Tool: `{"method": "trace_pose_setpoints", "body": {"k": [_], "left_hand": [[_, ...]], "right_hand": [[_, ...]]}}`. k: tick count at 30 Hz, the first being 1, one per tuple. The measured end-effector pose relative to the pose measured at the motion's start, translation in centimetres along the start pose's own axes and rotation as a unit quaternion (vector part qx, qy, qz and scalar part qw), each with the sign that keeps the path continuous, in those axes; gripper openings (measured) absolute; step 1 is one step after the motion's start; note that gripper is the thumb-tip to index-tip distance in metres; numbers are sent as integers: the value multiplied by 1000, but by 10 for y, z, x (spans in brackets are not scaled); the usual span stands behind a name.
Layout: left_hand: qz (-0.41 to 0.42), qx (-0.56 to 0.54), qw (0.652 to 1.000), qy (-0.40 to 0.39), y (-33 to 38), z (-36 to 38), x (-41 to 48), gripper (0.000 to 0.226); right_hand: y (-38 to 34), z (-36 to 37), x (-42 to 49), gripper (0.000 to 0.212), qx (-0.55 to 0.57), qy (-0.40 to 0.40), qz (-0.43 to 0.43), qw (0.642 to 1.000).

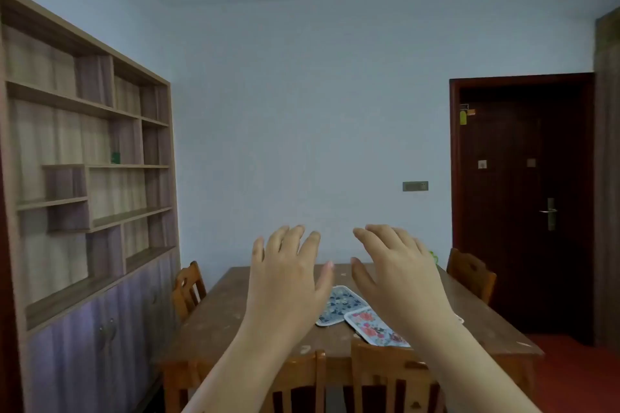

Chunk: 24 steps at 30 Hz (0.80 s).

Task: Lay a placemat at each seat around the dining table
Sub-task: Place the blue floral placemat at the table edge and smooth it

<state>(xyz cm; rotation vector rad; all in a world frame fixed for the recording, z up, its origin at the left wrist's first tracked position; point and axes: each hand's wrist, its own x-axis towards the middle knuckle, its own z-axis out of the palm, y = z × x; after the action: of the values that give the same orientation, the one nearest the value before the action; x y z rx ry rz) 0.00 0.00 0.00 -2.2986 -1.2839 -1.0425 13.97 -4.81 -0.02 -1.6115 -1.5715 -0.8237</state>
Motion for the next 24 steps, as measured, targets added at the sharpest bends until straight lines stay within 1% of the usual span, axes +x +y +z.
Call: {"method": "trace_pose_setpoints", "body": {"k": [3,5,9,16,24], "left_hand": [[16,-12,999,27,10,9,2,49],[24,-28,999,33,19,15,4,48],[26,-32,999,27,40,34,6,49],[25,-67,997,20,76,72,4,47],[14,-103,994,-23,74,132,11,48]], "right_hand": [[14,0,0,33,5,8,0,1000],[26,-1,-3,34,-6,-4,2,1000],[53,-2,-11,34,-20,16,-6,1000],[100,8,-30,34,-35,5,-10,999],[133,56,-42,38,-32,-48,31,998]]}}
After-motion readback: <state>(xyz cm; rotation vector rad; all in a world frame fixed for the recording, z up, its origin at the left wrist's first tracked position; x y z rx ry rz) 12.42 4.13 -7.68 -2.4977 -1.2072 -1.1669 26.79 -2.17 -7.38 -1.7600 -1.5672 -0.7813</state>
